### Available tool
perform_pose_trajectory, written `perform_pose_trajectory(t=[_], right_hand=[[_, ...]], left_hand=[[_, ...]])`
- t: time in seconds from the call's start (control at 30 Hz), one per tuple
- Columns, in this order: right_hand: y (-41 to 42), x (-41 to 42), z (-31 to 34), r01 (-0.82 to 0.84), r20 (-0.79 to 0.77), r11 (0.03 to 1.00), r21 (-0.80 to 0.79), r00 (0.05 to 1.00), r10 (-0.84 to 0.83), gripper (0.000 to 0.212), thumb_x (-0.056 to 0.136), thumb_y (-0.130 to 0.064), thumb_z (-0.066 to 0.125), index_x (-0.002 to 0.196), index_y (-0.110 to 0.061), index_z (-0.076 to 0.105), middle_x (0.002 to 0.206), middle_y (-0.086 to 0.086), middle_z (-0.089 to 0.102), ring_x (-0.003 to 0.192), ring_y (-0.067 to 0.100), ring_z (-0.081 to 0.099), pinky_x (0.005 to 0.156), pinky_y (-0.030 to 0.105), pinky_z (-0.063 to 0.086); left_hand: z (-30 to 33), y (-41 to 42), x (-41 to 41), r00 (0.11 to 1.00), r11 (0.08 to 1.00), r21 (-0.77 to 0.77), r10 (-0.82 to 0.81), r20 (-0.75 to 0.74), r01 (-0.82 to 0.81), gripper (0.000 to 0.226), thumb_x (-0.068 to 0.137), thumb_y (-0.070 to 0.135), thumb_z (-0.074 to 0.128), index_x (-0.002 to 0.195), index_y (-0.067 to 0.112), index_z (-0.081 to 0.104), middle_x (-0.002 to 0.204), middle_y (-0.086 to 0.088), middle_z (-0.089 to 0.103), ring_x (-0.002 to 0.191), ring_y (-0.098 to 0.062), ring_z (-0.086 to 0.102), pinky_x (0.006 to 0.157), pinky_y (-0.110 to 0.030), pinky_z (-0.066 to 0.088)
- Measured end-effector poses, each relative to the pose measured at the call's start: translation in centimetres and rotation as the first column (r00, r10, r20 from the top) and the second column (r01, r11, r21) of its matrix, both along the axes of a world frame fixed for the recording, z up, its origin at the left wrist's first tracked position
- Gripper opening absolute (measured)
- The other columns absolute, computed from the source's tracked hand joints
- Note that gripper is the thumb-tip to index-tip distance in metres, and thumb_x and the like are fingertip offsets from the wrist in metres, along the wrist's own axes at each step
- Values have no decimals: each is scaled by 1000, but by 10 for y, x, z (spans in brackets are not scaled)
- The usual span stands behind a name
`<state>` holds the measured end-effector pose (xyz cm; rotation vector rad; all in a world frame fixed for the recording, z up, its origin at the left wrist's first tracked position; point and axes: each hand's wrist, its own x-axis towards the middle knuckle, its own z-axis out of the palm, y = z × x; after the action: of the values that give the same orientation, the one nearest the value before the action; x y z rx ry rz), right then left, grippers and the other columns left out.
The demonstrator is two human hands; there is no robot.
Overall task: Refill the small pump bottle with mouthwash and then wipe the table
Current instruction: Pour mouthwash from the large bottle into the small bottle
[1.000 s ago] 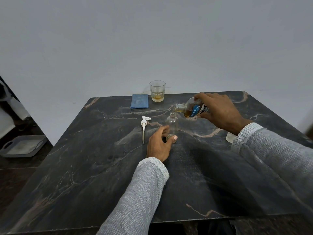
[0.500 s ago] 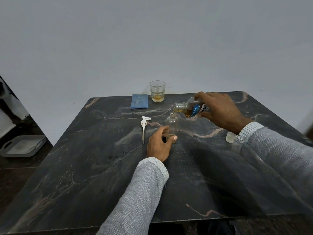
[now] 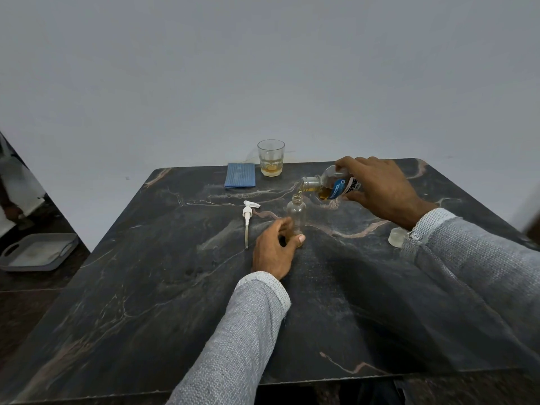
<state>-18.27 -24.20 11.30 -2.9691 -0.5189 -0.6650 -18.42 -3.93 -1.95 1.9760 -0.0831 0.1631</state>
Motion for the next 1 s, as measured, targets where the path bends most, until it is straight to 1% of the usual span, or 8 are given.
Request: perform_pose_trajectory(t=[0.13,0.4,1.0], right_hand=[[0,0,1,-6,6,1000,-1,1000,6,59,81,-25,76,131,-17,48,122,9,64,109,31,58,97,45,39],[-1,1,1,-7,15,1000,-10,1000,8,59,80,-25,77,130,-18,48,121,9,65,108,31,58,96,45,40],[-3,4,3,-4,33,1000,-30,999,5,58,80,-23,77,130,-17,49,121,10,65,109,32,59,98,47,39]], left_hand=[[0,0,-1,1000,1000,5,4,7,-4,51,82,27,74,129,24,55,127,5,63,112,-7,58,102,-35,46],[0,0,-1,1000,1000,-3,-3,5,3,50,83,27,73,129,24,55,126,5,63,115,-10,58,104,-39,46],[0,0,-1,1000,1000,1,3,9,-3,51,83,27,73,130,25,55,129,4,62,118,-12,58,104,-39,46]])
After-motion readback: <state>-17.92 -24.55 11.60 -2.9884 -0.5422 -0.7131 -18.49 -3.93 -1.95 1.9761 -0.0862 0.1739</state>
